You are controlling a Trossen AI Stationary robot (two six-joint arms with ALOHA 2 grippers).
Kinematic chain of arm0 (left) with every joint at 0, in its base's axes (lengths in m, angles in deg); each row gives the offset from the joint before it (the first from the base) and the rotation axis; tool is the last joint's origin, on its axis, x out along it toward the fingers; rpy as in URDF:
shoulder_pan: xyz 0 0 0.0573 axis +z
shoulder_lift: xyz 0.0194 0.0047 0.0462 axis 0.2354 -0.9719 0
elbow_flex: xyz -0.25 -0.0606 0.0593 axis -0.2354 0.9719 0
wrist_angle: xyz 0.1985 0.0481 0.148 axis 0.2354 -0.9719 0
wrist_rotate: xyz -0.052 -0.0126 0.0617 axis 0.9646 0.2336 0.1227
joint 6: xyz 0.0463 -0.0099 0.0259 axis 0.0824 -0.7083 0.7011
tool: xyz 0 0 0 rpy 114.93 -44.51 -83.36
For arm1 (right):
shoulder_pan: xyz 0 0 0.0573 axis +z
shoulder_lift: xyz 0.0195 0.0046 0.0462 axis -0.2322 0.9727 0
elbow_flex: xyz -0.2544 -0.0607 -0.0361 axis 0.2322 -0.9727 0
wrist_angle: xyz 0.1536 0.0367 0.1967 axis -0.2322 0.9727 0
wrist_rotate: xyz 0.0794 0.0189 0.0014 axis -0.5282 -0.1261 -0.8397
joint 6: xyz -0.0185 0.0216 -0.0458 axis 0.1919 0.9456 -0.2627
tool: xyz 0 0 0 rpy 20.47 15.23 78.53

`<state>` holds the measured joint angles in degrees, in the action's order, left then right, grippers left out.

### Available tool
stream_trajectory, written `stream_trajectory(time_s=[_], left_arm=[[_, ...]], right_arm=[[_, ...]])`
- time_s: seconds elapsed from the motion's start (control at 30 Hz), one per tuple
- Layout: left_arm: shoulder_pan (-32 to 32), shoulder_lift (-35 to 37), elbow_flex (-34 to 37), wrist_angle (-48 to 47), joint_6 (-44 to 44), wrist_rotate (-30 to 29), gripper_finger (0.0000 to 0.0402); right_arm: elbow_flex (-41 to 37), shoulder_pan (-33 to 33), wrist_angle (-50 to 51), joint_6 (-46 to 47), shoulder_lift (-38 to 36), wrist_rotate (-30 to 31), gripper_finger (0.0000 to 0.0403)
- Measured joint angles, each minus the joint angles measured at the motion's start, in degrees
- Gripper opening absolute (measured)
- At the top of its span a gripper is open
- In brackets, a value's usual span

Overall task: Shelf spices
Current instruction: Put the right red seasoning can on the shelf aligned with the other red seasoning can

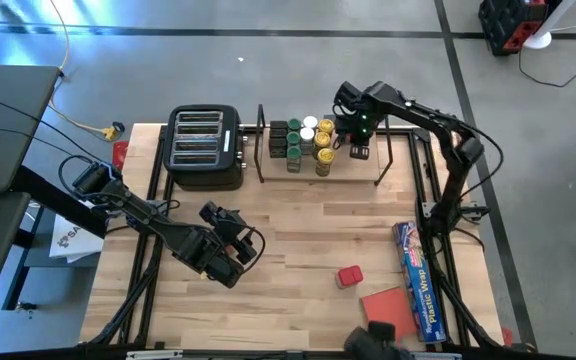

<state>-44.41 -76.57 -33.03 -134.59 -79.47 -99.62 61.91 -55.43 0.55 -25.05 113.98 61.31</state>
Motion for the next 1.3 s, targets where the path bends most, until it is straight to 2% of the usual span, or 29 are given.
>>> stream_trajectory(time_s=[0.13, 0.27, 0.47, 0.63, 0.73, 0.9, 1.03, 1.2, 1.3], left_arm=[[-0.01, 0.00, 0.00, 0.00, -0.10, -0.01, 0.0292], [-0.03, 0.00, 0.00, 0.01, -0.90, -0.07, 0.0292], [-0.82, 0.00, 0.00, 0.03, -1.32, -1.84, 0.0292], [-1.52, 0.00, 0.00, 0.03, -1.53, -3.01, 0.0292], [-1.52, 0.00, 0.00, 0.05, -1.55, -3.13, 0.0292], [-1.47, 0.00, 0.00, 1.14, -1.50, -4.71, 0.0292], [-1.31, 0.00, 0.00, 1.45, -1.49, -5.14, 0.0292], [-1.03, 0.00, 0.00, 1.81, -1.46, -4.64, 0.0292], [-1.06, 0.00, 0.00, 1.96, -1.44, -4.44, 0.0292]], right_arm=[[-0.55, 5.48, 1.45, 4.26, -7.85, -2.32, 0.0007], [-6.15, 15.45, -4.59, 10.13, -20.39, -4.19, 0.0002], [-22.86, 38.03, -18.19, 28.23, -38.10, -5.31, 0.0001], [-36.68, 56.31, -37.26, 47.52, -44.72, -9.74, 0.0002], [-40.64, 64.37, -44.64, 52.93, -44.31, -8.04, 0.0003], [-39.66, 71.89, -40.44, 55.93, -38.82, -1.52, 0.0037], [-37.52, 73.87, -39.34, 54.57, -32.77, -1.30, 0.0100], [-33.54, 74.37, -36.75, 47.01, -25.56, -1.28, 0.0191], [-30.17, 74.14, -32.38, 43.33, -21.72, -1.16, 0.0228]])
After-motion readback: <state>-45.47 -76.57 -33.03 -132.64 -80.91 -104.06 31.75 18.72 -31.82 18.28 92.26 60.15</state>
